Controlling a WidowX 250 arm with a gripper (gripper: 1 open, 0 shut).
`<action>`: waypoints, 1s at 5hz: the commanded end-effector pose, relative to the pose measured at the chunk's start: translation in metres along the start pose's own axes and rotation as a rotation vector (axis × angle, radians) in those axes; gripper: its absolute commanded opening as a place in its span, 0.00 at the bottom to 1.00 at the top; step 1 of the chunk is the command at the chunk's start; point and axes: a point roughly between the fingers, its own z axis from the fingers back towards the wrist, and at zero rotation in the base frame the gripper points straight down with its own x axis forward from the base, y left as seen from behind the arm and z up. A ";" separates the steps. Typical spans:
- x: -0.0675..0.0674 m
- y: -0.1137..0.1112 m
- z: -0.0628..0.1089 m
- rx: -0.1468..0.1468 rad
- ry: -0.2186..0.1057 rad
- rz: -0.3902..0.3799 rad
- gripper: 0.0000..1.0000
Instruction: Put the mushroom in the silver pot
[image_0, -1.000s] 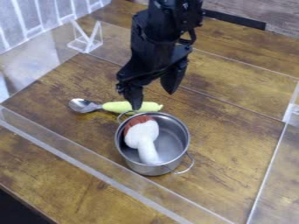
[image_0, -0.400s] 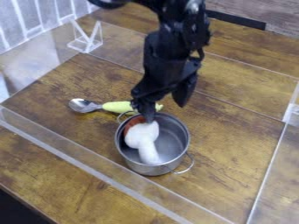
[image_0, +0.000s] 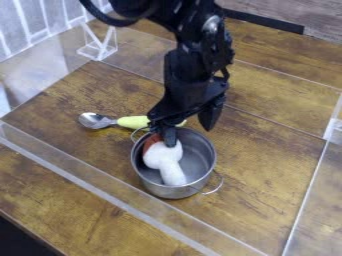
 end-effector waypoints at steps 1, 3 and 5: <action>-0.018 -0.003 -0.006 -0.009 0.003 -0.009 1.00; -0.036 -0.012 -0.013 -0.005 0.012 -0.004 0.00; -0.034 -0.006 -0.011 -0.005 0.023 0.000 1.00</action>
